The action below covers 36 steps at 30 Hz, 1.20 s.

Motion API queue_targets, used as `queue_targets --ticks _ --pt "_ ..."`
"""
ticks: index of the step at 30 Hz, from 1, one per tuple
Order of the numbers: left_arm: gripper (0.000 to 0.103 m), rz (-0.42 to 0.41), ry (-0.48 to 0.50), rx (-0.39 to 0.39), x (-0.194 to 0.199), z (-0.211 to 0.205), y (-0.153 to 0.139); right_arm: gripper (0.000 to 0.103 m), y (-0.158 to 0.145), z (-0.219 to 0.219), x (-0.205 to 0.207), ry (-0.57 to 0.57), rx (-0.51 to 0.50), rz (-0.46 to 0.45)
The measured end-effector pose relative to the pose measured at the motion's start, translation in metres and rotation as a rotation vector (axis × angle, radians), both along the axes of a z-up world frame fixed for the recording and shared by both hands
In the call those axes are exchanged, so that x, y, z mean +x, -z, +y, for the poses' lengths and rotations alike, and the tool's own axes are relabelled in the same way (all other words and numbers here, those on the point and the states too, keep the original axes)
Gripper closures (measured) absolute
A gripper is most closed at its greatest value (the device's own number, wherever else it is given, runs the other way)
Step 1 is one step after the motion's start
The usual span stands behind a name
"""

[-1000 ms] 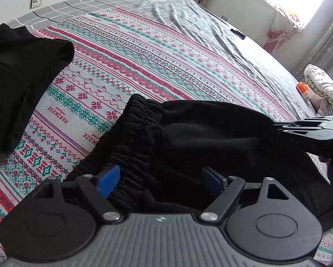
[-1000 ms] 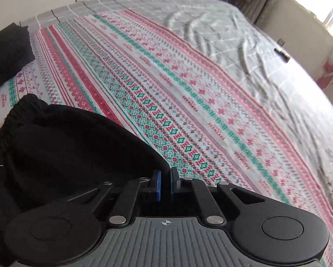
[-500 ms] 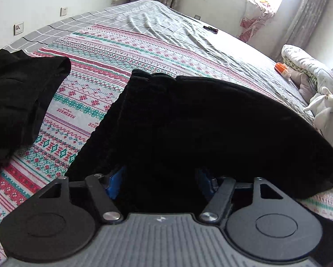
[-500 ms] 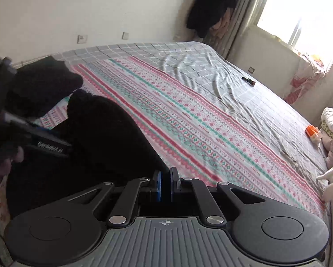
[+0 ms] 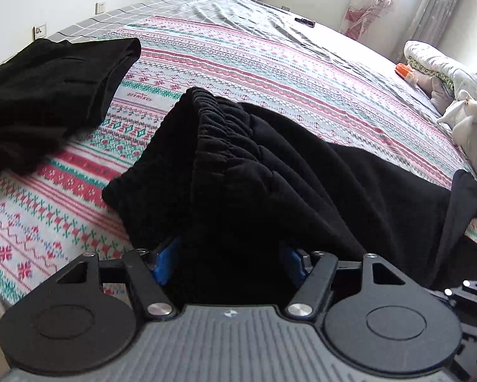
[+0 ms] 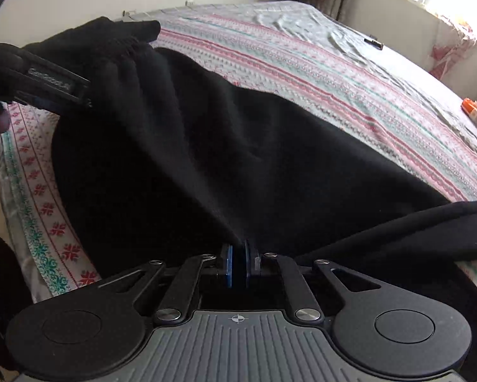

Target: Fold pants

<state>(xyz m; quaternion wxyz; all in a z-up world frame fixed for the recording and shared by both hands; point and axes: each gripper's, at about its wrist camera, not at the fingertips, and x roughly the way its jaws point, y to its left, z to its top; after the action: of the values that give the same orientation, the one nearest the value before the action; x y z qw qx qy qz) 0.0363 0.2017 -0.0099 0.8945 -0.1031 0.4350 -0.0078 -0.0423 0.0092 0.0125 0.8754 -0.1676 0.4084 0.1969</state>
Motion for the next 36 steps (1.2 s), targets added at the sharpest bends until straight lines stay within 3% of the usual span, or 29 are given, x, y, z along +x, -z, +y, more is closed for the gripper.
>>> queue_targets --ticks 4,7,11,12,16,23,33,36 --pt "0.006 -0.023 0.024 -0.026 -0.013 0.0 -0.002 0.088 -0.001 0.0 0.004 -0.001 0.014 0.01" --pt "0.004 -0.032 0.049 -0.076 -0.019 0.0 -0.004 0.077 -0.013 -0.006 0.001 -0.017 0.056 0.03" --pt "0.0 -0.042 0.105 -0.153 -0.024 -0.003 -0.007 0.042 -0.039 -0.03 0.002 0.029 0.152 0.035" --pt "0.0 -0.049 0.119 -0.172 -0.026 -0.004 -0.007 0.04 -0.044 -0.038 0.003 0.055 0.167 0.02" --pt "0.0 -0.075 0.119 -0.231 -0.025 -0.002 -0.009 0.04 -0.054 -0.072 0.02 0.19 0.214 0.003" --pt "0.001 -0.061 -0.024 -0.385 -0.013 0.009 0.01 0.04 -0.046 -0.122 0.067 0.426 0.298 0.049" --pt "0.02 -0.122 -0.138 -0.378 -0.008 0.005 0.009 0.04 0.0 -0.153 0.122 0.629 0.361 0.101" --pt "0.026 -0.129 -0.179 -0.376 -0.008 0.01 0.01 0.041 0.0 -0.155 0.118 0.624 0.354 0.062"
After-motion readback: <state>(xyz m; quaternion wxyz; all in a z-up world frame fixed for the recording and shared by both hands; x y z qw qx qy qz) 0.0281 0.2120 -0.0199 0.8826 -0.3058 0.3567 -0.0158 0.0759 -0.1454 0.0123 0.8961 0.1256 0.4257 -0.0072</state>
